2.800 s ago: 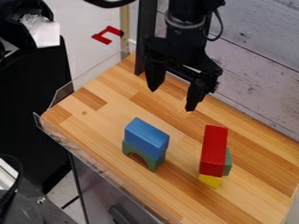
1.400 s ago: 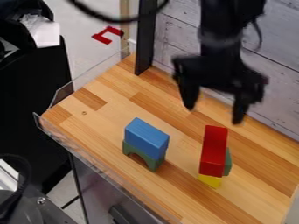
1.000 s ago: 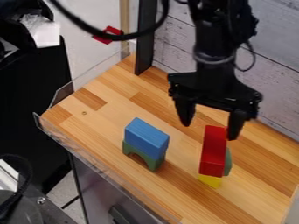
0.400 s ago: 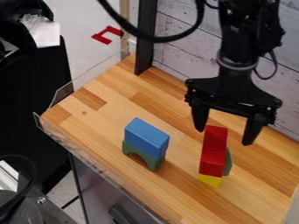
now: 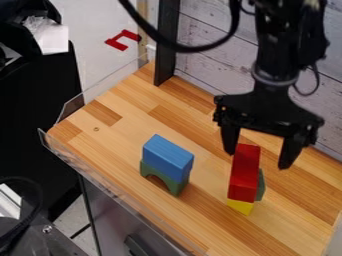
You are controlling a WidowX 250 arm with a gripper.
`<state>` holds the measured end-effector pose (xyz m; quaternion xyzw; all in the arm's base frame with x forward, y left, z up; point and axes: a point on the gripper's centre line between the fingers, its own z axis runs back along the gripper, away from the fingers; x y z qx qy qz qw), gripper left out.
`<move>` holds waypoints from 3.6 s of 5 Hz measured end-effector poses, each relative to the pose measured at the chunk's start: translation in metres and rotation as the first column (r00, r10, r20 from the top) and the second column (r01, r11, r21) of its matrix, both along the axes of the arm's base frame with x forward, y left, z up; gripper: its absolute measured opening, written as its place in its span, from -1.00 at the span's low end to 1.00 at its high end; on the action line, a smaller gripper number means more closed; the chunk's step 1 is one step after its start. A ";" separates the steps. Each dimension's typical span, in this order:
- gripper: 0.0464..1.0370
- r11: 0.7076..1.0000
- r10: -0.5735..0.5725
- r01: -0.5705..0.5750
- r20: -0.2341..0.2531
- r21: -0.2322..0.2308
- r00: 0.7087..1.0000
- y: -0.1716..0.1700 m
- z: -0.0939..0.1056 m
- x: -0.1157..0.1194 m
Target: Move the red ford
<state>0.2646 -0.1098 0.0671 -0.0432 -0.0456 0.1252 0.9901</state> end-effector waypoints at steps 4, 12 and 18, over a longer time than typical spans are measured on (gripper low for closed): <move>0.93 0.996 0.093 -0.093 -0.101 -0.003 0.991 0.001 -0.019 -0.008; 0.06 0.978 0.207 -0.207 0.005 0.025 0.978 0.050 0.014 0.020; 0.06 0.988 -0.134 0.135 -0.015 0.072 0.991 0.084 -0.018 0.030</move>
